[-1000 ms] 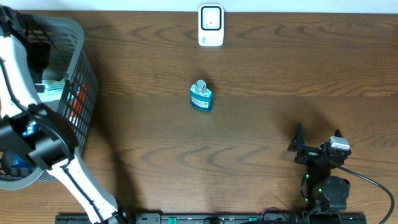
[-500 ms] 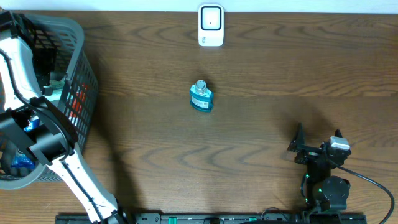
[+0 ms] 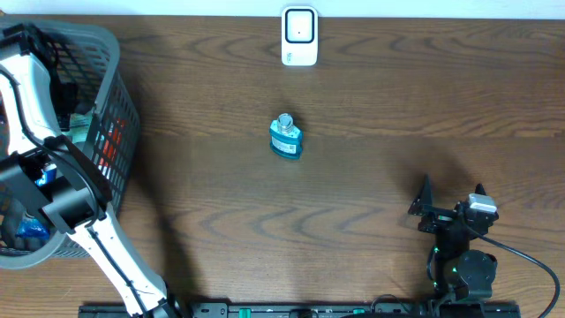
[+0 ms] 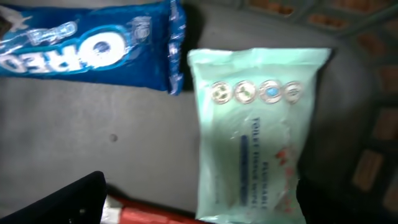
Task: Scan the item barcode
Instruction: 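Reach into the basket and grasp the mint-green wipes pack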
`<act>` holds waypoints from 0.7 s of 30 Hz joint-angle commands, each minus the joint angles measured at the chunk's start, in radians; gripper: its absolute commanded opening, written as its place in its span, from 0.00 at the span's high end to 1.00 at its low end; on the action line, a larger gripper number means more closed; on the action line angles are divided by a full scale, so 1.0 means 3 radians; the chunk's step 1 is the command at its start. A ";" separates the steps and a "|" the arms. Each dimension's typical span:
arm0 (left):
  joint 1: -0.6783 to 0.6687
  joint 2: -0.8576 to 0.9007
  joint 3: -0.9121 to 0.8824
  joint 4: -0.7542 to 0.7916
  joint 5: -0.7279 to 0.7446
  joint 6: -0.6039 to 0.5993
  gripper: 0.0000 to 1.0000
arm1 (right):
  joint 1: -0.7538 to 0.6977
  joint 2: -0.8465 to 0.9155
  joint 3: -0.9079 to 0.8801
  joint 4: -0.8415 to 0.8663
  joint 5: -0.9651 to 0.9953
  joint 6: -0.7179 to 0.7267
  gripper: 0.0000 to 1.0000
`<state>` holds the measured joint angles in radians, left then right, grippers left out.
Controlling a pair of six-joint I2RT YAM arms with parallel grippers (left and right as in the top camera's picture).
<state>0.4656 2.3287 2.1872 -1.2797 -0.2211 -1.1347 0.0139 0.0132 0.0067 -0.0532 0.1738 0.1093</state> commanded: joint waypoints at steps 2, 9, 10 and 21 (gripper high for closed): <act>-0.0037 0.0342 -0.0102 0.0103 -0.0092 -0.0062 0.02 | -0.0064 0.0000 -0.0003 -0.0013 0.0000 -0.0045 0.01; -0.0037 0.0342 -0.0458 0.0524 0.0189 -0.0064 0.02 | -0.0064 0.0000 -0.0003 -0.0013 0.0000 -0.0045 0.01; -0.0037 0.0342 -0.0511 0.0565 0.0189 -0.0067 0.02 | -0.0064 0.0000 -0.0003 -0.0013 0.0000 -0.0046 0.01; -0.0039 0.0342 -0.1064 0.0964 0.0188 -0.0074 0.18 | -0.0064 0.0001 -0.0003 -0.0013 0.0000 -0.0045 0.01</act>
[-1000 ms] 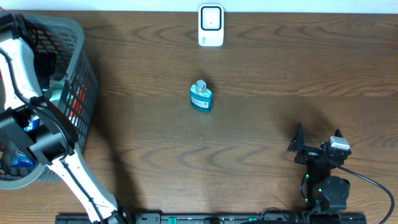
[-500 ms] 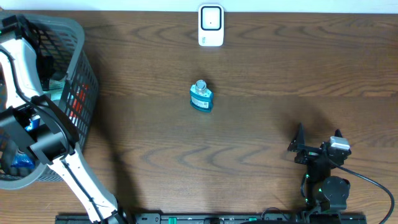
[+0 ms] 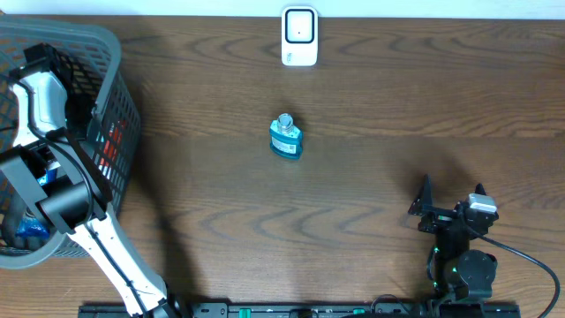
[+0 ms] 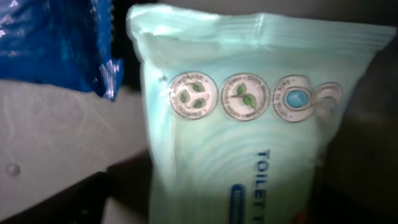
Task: Scan the item barcode
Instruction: 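Reach into the basket and grasp the mint-green wipes pack, then carry the wipes pack with the left gripper to the scanner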
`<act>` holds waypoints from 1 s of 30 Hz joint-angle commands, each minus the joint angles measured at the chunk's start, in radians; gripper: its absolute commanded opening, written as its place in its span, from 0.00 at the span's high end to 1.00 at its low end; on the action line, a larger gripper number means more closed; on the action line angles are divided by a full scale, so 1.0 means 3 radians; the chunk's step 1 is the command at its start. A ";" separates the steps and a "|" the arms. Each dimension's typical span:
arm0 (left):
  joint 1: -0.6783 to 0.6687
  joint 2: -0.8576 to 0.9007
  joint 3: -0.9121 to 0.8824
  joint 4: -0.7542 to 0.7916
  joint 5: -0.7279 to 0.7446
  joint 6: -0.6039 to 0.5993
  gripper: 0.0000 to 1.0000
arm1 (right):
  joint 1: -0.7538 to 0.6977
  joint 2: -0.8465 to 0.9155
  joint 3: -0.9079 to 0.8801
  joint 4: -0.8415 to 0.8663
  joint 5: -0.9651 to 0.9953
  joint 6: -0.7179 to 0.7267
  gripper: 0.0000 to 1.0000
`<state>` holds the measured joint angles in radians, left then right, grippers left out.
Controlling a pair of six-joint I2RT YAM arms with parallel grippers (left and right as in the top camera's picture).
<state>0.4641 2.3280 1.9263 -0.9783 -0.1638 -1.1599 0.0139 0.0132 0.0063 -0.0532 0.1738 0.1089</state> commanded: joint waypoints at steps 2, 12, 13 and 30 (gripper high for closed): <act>-0.0033 0.0337 -0.0192 -0.0095 -0.0003 0.0017 0.40 | -0.0064 0.0001 -0.0001 -0.0013 0.0000 -0.0043 0.01; 0.0065 -0.0446 -0.0181 -0.0238 -0.0008 0.0388 0.80 | -0.0064 0.0001 -0.0001 -0.0013 0.0000 -0.0043 0.01; 0.0081 -0.0571 -0.0181 -0.0240 -0.0006 0.0415 0.80 | -0.0064 0.0001 -0.0001 -0.0013 0.0000 -0.0043 0.01; -0.0615 -0.3438 -0.0181 -0.0267 0.0587 0.0841 0.79 | -0.0064 0.0001 -0.0001 -0.0013 0.0000 -0.0045 0.01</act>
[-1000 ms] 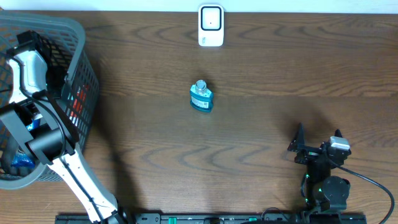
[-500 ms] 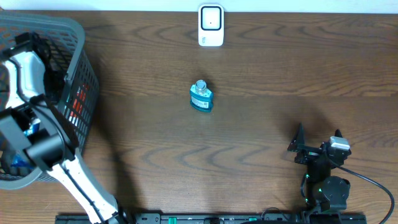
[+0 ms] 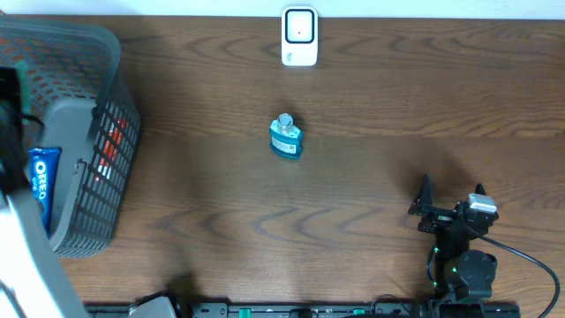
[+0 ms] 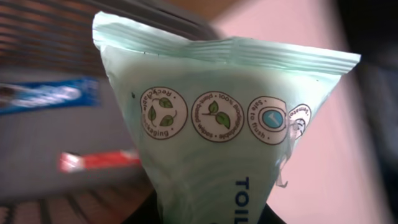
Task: Scan the item barcode
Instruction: 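Carry the wipes pack with the left gripper to the scanner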
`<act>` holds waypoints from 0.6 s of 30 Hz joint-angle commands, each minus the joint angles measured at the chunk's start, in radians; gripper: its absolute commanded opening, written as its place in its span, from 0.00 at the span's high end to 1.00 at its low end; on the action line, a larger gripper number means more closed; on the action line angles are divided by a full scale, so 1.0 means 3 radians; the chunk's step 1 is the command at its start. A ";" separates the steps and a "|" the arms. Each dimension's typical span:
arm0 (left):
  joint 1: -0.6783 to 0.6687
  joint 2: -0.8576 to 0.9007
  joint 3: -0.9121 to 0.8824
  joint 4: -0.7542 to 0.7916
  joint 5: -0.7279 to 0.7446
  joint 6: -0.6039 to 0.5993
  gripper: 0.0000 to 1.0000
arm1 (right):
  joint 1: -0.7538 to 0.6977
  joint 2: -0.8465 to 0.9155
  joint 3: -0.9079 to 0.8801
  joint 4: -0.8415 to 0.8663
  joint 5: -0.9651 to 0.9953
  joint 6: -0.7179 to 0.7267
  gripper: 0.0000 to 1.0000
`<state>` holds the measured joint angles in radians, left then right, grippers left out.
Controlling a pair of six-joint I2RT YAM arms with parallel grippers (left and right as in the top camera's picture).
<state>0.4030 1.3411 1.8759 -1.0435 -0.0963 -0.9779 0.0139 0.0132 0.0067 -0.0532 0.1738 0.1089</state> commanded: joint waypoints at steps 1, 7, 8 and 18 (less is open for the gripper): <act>-0.0645 -0.0206 -0.0014 -0.0066 0.0436 0.0261 0.79 | -0.0064 0.0001 -0.0003 -0.0013 0.0000 -0.0043 0.01; -0.2702 0.0033 -0.0023 0.0159 0.0188 0.0453 0.78 | -0.0064 0.0001 -0.0003 -0.0013 0.0000 -0.0043 0.01; -0.2939 0.0135 -0.0023 0.0225 0.0111 0.0532 0.77 | -0.0064 0.0001 -0.0003 -0.0013 0.0000 -0.0045 0.01; -0.4091 0.1562 -0.0023 0.0451 -0.0385 0.0779 0.73 | -0.0064 0.0001 -0.0003 -0.0013 0.0000 -0.0045 0.01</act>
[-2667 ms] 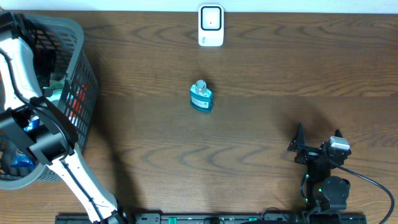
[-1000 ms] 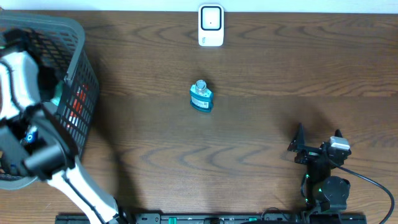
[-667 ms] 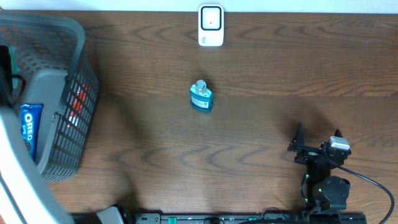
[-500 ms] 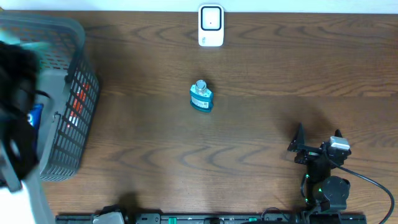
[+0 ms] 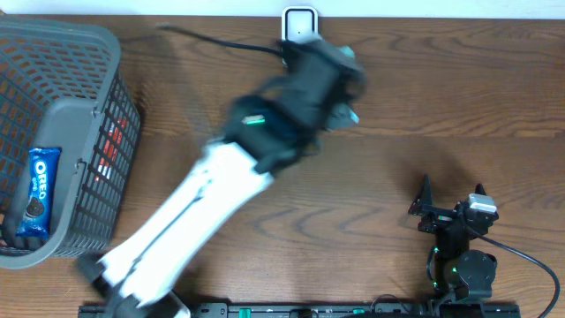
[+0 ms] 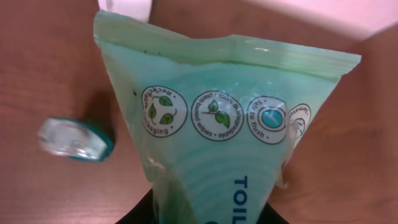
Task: Scan the item barcode
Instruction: 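Carry the wipes pack with the left gripper to the scanner, then place the wipes pack right of the bottle and release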
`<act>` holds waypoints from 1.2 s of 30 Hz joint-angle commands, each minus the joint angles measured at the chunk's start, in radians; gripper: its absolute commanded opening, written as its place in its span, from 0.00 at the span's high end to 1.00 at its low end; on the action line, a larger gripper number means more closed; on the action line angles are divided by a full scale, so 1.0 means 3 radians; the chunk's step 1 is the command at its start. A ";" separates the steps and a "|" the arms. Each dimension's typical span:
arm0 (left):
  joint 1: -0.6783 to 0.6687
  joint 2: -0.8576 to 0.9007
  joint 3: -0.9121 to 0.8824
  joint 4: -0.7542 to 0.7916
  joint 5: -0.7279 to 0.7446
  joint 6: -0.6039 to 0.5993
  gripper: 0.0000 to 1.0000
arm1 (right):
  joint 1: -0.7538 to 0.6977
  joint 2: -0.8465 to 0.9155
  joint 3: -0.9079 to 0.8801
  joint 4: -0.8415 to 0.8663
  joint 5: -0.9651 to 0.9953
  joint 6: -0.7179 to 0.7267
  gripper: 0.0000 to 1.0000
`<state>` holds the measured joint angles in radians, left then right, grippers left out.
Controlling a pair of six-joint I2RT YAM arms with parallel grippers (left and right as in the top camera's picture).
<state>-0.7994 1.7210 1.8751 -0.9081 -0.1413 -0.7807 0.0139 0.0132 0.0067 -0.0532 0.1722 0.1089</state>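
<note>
My left gripper (image 6: 205, 213) is shut on a mint-green pack of flushable toilet wipes (image 6: 217, 124), which fills the left wrist view. In the overhead view the left arm reaches across the table, its blurred gripper (image 5: 340, 78) close in front of the white barcode scanner (image 5: 299, 14) at the back edge. A corner of the scanner (image 6: 127, 7) shows above the pack. My right gripper (image 5: 451, 196) rests open at the front right, holding nothing.
A small blue bottle (image 6: 74, 138) stands on the table just left of the held pack; the arm hides it in the overhead view. The grey basket (image 5: 97, 106) at the far left holds an Oreo pack (image 5: 39, 190) and a red item (image 5: 109, 141).
My left arm has moved with the wipes pack from above the basket at the left to the back middle of the table, near the scanner. The right arm has not moved.
My left gripper was in the basket above the wipes pack lying beside the Oreo pack. Then it was close over the pack. Then it held the pack lifted above the basket, and now holds it near the scanner.
</note>
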 commanded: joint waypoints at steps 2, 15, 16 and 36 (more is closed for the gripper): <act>-0.0111 0.0575 -0.0020 -0.0010 -0.0231 0.0120 0.73 | -0.0064 0.0001 -0.0003 -0.0013 0.0005 -0.0045 0.01; -0.0112 0.1689 -0.0020 -0.0009 0.0163 -0.0031 0.31 | -0.0064 0.0001 -0.0003 -0.0013 0.0005 -0.0043 0.01; -0.0112 0.1689 -0.0020 -0.0011 0.0164 -0.0031 0.29 | -0.0064 0.0001 -0.0003 -0.0013 0.0005 -0.0043 0.01; 0.0210 0.0150 0.0832 -0.0121 -0.0051 0.1146 0.02 | -0.0064 0.0001 -0.0003 -0.0013 0.0005 -0.0043 0.01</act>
<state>-0.8146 1.9533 2.0354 -0.9257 -0.0879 -0.5346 0.0139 0.0132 0.0067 -0.0536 0.1722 0.1089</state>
